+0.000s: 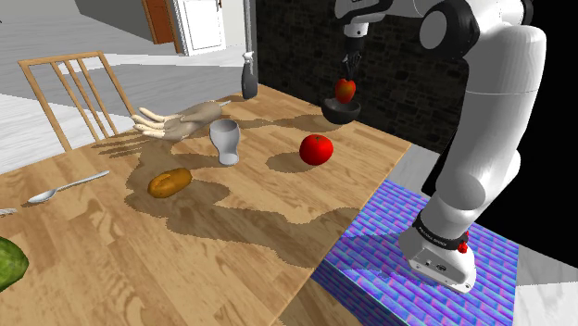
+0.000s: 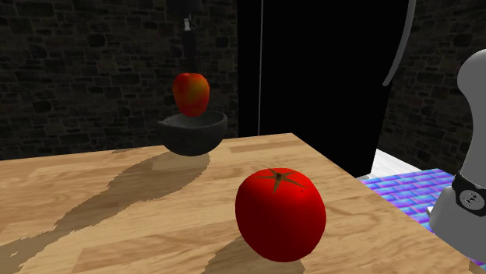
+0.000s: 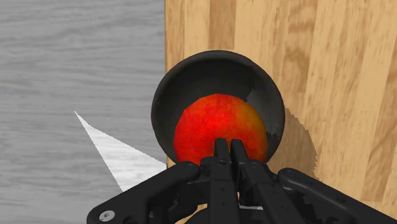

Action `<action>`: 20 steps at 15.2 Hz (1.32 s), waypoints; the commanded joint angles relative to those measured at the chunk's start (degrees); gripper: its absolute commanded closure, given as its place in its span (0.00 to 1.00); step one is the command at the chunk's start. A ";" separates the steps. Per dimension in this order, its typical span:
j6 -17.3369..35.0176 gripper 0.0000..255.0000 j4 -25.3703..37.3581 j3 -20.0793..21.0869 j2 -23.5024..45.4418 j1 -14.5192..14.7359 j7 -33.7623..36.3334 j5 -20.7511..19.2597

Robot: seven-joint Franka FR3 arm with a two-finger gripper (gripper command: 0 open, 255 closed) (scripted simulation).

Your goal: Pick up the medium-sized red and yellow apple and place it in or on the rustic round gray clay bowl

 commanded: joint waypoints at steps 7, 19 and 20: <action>0.02 0.00 -0.02 0.00 -0.01 0.00 0.00 0.00; -7.68 0.00 8.55 -0.06 0.87 -0.45 -0.07 0.26; -7.67 0.00 8.54 -0.06 0.87 -0.45 -0.07 0.26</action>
